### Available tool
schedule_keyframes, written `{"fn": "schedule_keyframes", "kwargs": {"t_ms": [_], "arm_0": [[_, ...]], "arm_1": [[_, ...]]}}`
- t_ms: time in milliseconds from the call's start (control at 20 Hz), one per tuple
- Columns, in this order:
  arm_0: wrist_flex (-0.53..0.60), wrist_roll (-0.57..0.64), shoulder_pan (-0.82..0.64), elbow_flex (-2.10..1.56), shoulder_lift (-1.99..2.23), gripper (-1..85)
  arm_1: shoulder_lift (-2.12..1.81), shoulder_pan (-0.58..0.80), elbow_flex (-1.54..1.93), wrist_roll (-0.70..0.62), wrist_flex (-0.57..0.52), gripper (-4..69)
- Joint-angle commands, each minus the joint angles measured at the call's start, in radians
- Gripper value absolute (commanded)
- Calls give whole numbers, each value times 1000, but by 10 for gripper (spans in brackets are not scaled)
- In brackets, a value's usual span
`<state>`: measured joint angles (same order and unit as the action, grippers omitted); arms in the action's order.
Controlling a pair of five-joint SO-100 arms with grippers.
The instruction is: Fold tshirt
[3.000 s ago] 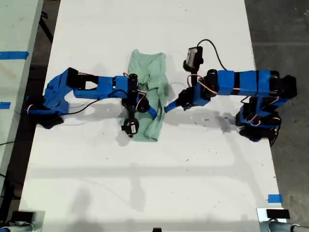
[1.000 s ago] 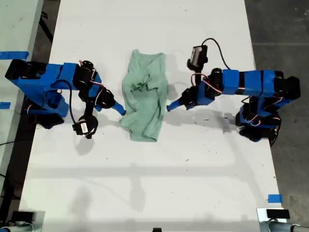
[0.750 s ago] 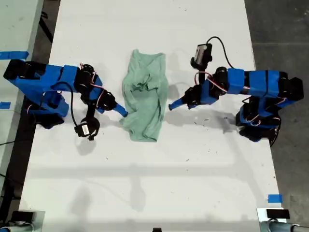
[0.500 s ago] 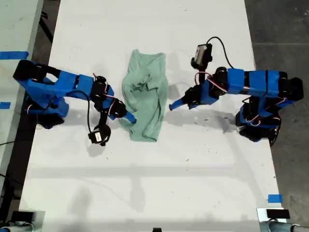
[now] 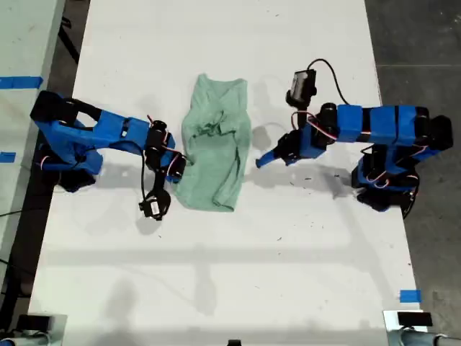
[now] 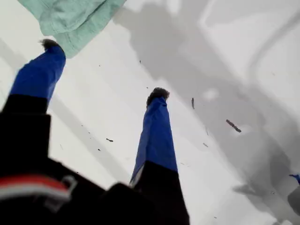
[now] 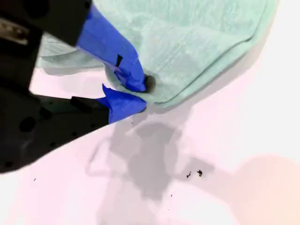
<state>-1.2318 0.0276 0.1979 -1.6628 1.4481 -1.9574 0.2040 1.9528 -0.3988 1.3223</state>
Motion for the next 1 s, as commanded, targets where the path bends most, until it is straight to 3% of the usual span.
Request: {"fn": "schedule_keyframes", "kwargs": {"t_ms": [0, 100, 300, 500, 650, 750, 950], "arm_0": [[-149, -9, 9, 187, 77, 1], [-198, 0, 18, 301, 55, 1], [-169, 54, 29, 546, -103, 1], [12, 158, 26, 673, -270, 10], [63, 176, 3, 678, -405, 112], [5, 166, -11, 701, -482, 326], [-268, 114, -8, 684, -321, 362]], "arm_1": [[-55, 8, -9, 2, -31, 331], [-55, 12, -5, -3, -32, 331], [-58, 18, 18, -5, -43, 331], [-61, 23, 23, -6, -46, 331], [-69, 23, 34, -3, -46, 331], [-80, 18, 38, 2, -44, 331], [-109, 17, 51, 5, -35, 331]]}}
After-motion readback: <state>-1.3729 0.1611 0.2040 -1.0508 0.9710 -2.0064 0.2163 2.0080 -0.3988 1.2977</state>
